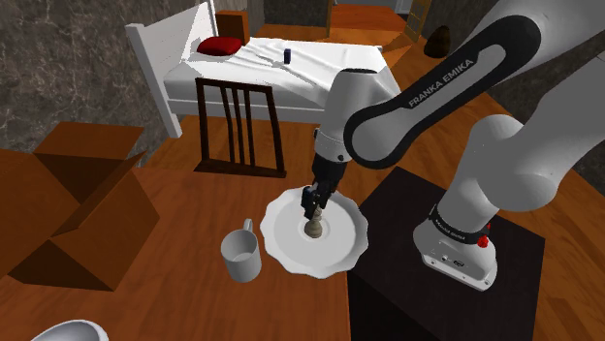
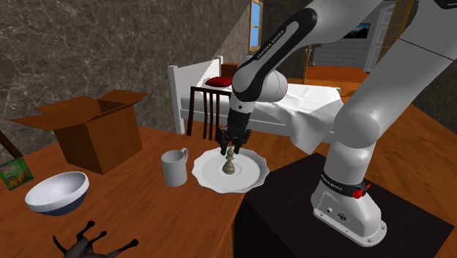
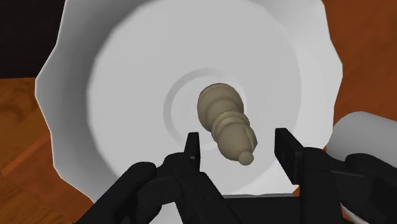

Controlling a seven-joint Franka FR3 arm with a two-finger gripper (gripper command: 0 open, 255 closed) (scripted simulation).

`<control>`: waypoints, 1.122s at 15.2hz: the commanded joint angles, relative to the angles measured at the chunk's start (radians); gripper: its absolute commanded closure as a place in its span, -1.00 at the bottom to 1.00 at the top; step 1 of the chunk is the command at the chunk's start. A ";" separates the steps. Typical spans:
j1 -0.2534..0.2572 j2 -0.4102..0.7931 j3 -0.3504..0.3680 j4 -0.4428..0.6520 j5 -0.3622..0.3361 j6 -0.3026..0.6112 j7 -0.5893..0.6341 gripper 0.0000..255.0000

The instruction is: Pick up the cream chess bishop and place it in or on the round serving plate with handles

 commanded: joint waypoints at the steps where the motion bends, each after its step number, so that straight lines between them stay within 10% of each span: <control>1: 0.000 0.000 0.000 0.000 0.000 0.000 0.000 -1.00; 5: 0.000 0.000 0.000 0.000 0.000 0.000 0.000 -1.00; 9: -0.040 -0.163 -0.031 0.020 -0.079 -0.188 0.043 -1.00; 17: -0.040 -0.163 -0.031 0.020 -0.079 -0.188 0.043 -1.00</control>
